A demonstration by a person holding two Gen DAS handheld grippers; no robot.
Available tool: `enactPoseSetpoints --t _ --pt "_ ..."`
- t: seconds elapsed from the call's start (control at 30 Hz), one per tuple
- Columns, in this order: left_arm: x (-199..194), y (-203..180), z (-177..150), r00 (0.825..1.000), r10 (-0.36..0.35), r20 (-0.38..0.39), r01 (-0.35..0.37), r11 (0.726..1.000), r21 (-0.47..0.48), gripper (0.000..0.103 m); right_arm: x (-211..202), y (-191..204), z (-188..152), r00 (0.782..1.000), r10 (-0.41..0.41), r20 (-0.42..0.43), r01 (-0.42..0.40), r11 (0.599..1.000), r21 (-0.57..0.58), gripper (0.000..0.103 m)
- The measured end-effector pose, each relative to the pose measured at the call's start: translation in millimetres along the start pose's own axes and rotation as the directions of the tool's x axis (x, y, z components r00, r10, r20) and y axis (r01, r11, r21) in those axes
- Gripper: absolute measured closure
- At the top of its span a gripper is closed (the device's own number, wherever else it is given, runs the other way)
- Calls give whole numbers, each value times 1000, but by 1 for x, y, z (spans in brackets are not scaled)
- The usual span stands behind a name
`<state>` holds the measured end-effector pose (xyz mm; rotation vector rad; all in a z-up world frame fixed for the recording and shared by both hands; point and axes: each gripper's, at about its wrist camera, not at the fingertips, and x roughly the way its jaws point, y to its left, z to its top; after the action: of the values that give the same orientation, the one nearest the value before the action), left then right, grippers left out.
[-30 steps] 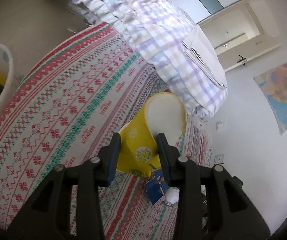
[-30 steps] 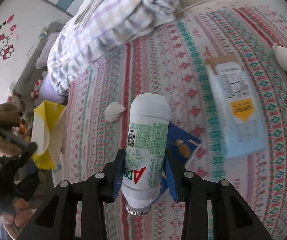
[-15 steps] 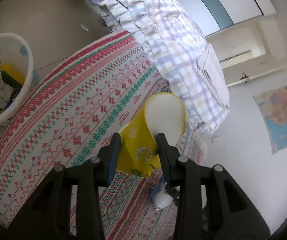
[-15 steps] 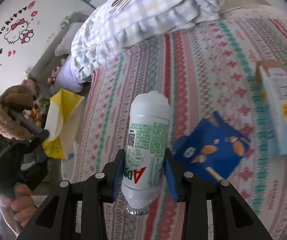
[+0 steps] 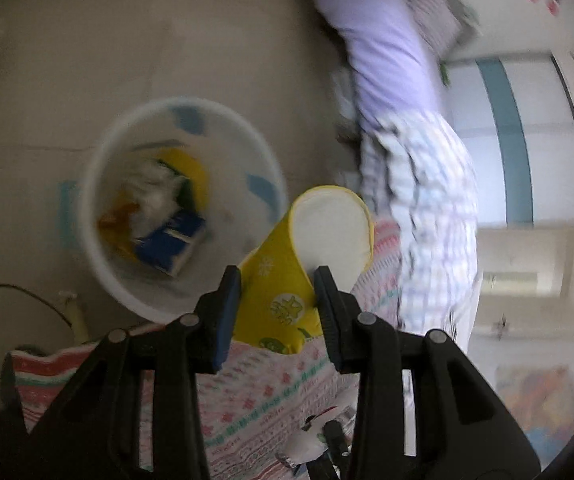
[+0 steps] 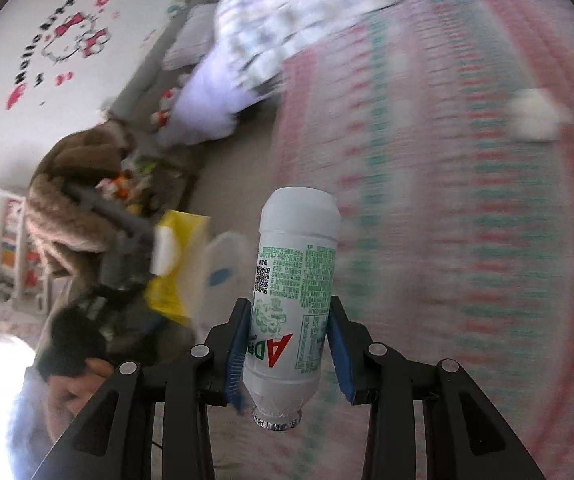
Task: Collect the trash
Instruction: 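Carry the yellow bag and white bottle over the wastebasket and open both grippers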
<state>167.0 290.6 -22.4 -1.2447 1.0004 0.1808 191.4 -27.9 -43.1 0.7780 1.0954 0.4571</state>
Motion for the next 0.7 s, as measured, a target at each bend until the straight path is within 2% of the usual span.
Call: enactPoseSetpoints --t 0.17,0.27,0.37,0.4,0.5,0.6,0.7 --pt "-1 42 18 1000 5 17 -3 988 -152 63 65 66 5 997 -12 -70 3 992 -125 65" --pt "8 48 22 1000 -29 -6 28 986 -164 62 97 94 5 995 -41 -96 22 982 -185 65" --pt "12 56 25 999 -30 -18 27 984 -174 59 123 115 2 992 -73 -107 46 972 -230 65" --pt "7 60 26 999 -39 6 40 979 -200 55 129 120 2 991 -81 -108 53 969 -242 65" --pt "-14 62 30 994 -39 101 61 973 -221 32 145 133 -2 988 -117 -100 85 956 -280 64" --pt "-29 67 32 985 -15 173 56 971 -234 32 157 139 -3 985 -147 -96 112 947 -300 64" --pt "-40 77 33 975 -17 223 83 954 -289 32 162 138 -2 981 -169 -95 135 946 -296 63"
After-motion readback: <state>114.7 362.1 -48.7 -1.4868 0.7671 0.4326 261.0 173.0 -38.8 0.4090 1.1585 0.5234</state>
